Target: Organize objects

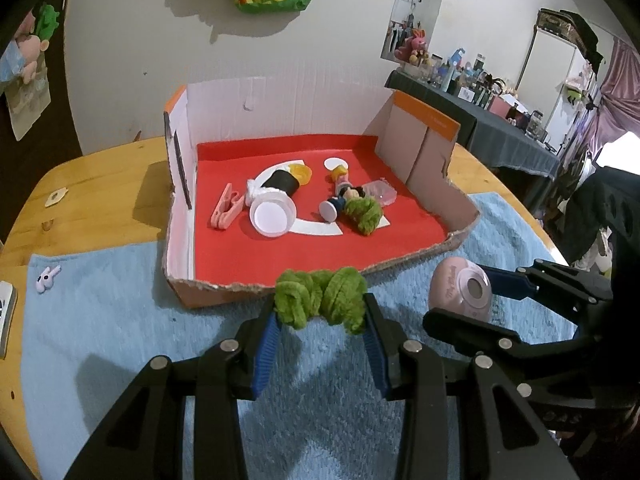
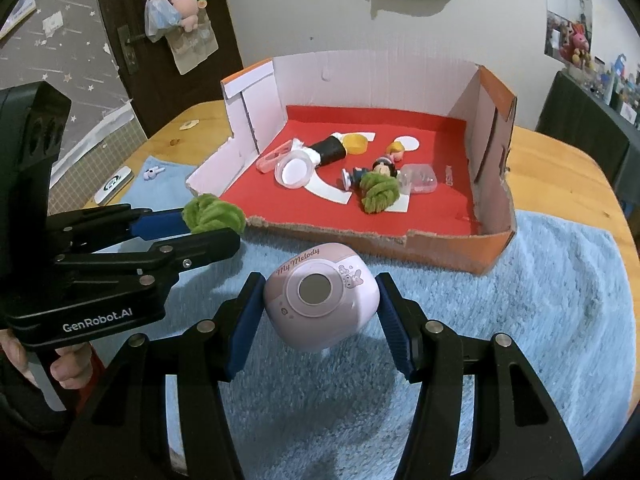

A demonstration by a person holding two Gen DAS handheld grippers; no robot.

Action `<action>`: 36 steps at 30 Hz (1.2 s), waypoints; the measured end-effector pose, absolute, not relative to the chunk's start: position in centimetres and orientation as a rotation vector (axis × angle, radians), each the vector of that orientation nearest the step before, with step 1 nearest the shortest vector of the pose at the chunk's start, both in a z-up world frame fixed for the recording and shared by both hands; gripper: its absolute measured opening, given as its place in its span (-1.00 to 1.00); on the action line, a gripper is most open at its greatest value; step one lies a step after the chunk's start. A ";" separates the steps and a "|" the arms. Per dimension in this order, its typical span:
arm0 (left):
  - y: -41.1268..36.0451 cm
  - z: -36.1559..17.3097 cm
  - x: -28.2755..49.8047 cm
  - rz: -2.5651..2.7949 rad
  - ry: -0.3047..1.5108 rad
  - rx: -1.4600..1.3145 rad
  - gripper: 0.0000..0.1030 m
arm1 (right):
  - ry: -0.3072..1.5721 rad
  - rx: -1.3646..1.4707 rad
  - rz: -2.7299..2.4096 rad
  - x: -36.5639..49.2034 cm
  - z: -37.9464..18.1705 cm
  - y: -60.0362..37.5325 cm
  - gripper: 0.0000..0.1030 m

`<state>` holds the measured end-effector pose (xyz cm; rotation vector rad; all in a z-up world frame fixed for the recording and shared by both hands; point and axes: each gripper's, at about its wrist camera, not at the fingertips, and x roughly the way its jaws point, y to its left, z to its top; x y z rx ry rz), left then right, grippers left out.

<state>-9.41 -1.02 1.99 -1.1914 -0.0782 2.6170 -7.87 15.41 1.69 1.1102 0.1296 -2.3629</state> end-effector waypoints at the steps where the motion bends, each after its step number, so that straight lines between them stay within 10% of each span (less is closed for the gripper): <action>1: -1.0 2.1 -9.5 2.618 -0.078 -1.191 -0.20 | 0.129 1.107 -2.364 -8.0 1.8 15.4 0.05; 36: -1.4 2.1 -14.7 2.612 -0.087 -1.243 -0.19 | 0.111 1.109 -2.359 -12.7 3.2 15.1 0.05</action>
